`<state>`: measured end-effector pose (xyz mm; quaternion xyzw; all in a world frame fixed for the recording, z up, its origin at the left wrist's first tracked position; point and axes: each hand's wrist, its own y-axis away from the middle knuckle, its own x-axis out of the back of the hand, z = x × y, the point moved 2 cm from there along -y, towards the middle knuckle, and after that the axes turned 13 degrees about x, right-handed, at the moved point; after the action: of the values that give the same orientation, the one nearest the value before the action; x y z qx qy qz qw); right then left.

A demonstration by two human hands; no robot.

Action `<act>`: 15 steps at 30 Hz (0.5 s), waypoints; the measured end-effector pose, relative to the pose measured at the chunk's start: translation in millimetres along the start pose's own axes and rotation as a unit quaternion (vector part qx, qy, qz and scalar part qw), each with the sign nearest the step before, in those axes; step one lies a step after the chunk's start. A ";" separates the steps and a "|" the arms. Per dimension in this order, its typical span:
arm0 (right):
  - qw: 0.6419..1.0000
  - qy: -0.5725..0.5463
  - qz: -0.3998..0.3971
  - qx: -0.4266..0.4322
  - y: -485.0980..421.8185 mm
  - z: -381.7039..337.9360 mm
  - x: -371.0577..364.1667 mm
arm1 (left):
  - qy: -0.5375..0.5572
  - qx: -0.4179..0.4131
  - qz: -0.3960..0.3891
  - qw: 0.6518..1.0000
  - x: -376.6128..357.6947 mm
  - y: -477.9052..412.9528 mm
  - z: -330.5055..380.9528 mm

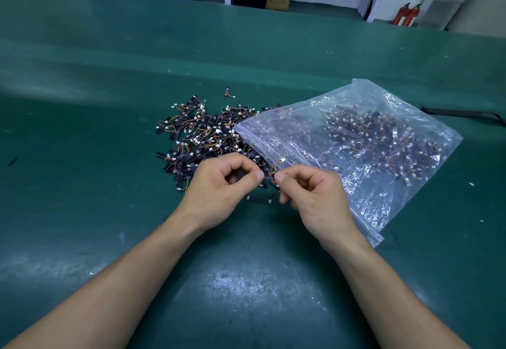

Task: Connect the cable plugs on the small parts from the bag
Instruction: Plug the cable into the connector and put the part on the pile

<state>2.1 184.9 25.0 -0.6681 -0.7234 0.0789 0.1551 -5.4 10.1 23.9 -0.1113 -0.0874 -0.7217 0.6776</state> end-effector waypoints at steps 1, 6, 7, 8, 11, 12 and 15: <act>1.000 0.003 0.000 0.000 0.0 -0.4 -0.3 | -0.002 0.002 0.000 1.000 0.1 0.0 -0.6; 1.000 0.024 -0.009 0.007 0.4 -2.3 -0.6 | -0.005 -0.009 -0.001 1.000 1.3 0.4 1.2; 0.999 0.031 -0.014 0.008 0.7 -2.5 -1.1 | -0.006 -0.018 -0.001 1.000 1.3 0.9 2.7; 0.999 0.037 -0.019 0.008 1.1 -2.5 -1.5 | -0.008 -0.028 -0.001 1.000 1.3 1.5 4.3; 0.998 0.050 -0.031 0.014 2.0 -2.9 -2.2 | -0.015 -0.048 -0.002 0.999 -0.2 1.5 5.5; 0.998 0.052 -0.034 0.015 2.4 -3.3 -2.2 | -0.017 -0.050 -0.002 0.999 -0.7 1.4 5.3; 0.998 0.042 -0.039 0.009 2.9 -3.4 -2.7 | -0.013 -0.038 0.003 0.999 -1.3 0.5 3.5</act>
<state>6.1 182.3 27.0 -0.6409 -0.7409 0.0515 0.1940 -4.7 12.2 26.9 -0.1465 -0.0688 -0.7208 0.6740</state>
